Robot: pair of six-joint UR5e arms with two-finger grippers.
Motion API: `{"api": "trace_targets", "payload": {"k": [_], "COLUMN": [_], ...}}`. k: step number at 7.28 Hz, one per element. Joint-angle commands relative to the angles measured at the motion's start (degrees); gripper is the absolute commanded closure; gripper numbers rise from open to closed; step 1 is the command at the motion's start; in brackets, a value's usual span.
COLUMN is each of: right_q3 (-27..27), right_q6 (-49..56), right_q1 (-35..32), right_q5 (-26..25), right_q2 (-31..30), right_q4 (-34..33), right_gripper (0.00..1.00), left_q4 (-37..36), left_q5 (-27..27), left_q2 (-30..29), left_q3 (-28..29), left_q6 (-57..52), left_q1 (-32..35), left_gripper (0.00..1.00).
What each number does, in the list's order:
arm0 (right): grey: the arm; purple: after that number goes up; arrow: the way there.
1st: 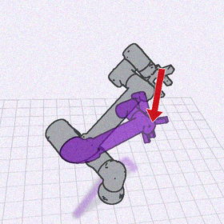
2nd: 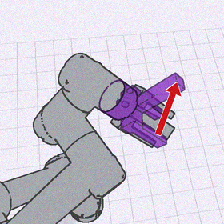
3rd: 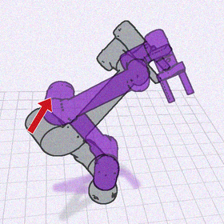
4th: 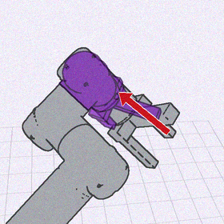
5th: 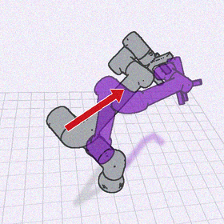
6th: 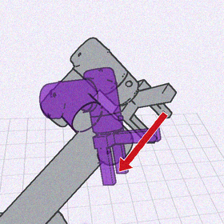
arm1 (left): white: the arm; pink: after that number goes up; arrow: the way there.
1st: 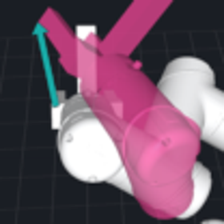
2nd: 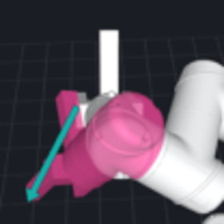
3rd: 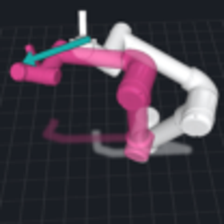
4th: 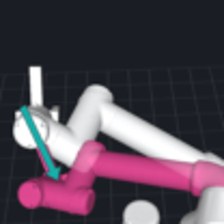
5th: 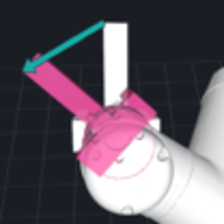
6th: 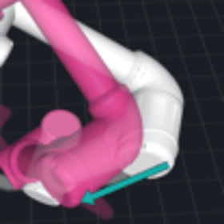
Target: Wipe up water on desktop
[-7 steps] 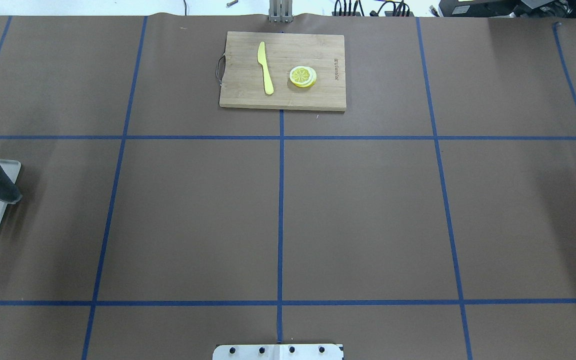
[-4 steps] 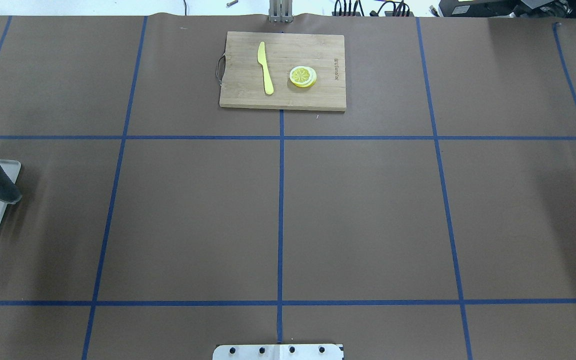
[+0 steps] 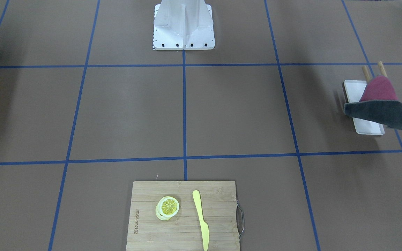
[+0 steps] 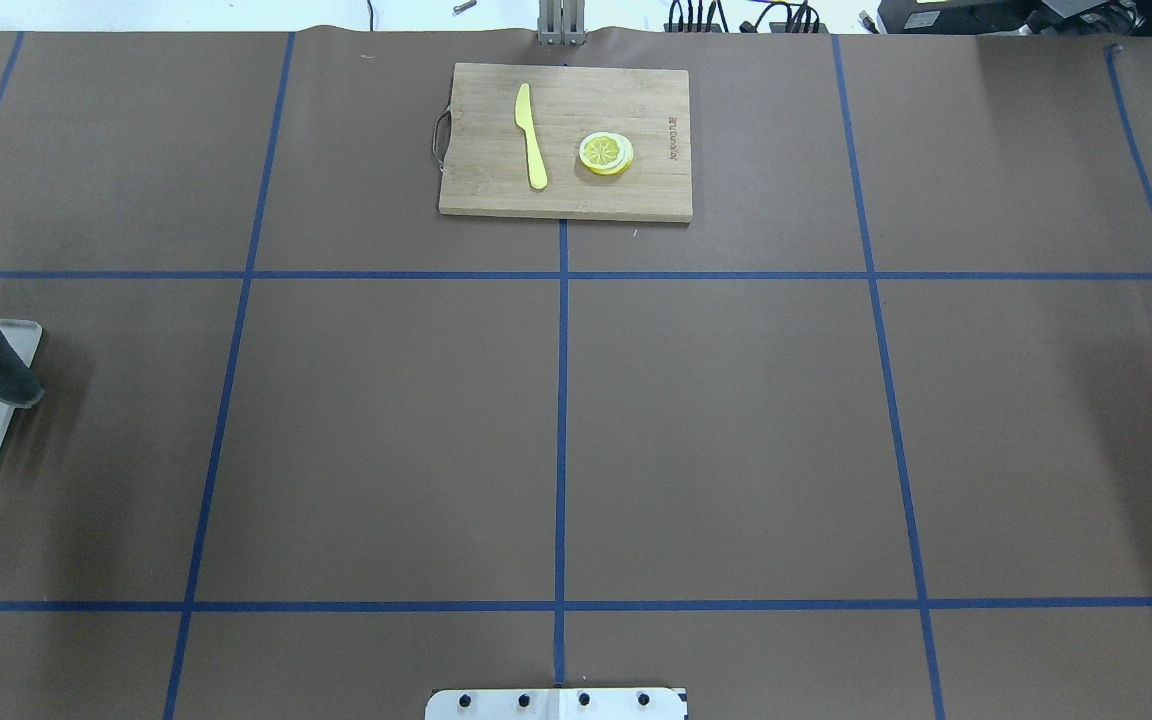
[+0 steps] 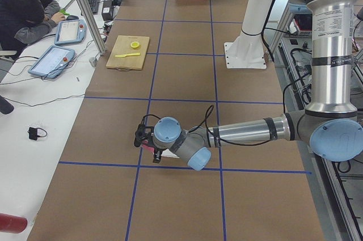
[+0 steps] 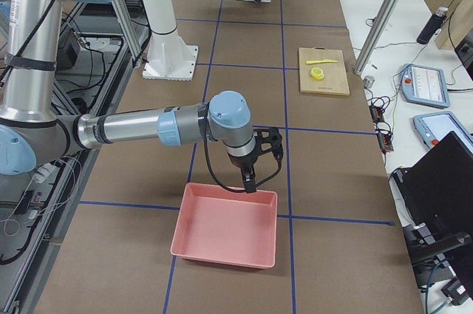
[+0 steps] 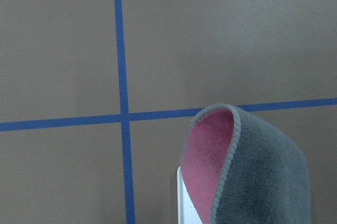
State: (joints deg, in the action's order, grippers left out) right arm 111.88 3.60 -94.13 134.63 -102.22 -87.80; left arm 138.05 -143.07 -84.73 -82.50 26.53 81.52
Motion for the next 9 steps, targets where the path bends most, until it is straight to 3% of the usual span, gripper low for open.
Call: {"api": "trace_targets", "payload": {"k": [1, 6, 9], "right_q3": [0.0, 0.0, 0.1], "right_q6": [0.0, 0.0, -0.1], "right_q1": [0.0, 0.0, 0.0], "right_q5": [-0.1, -0.1, -0.1], "right_q2": [-0.1, -0.3, -0.3], "right_q4": [0.0, 0.0, -0.1], "right_gripper": [0.0, 0.0, 0.0], "left_q4": [0.5, 0.5, 0.6], "left_q5": [-1.4, -1.4, -4.2], "left_q2": [-0.3, -3.2, -3.3], "left_q3": [0.0, 3.0, 3.0], "left_q6": [0.4, 0.3, 0.4], "left_q1": [-0.1, -0.1, -0.5], "left_gripper": [0.23, 0.27, 0.48]}}
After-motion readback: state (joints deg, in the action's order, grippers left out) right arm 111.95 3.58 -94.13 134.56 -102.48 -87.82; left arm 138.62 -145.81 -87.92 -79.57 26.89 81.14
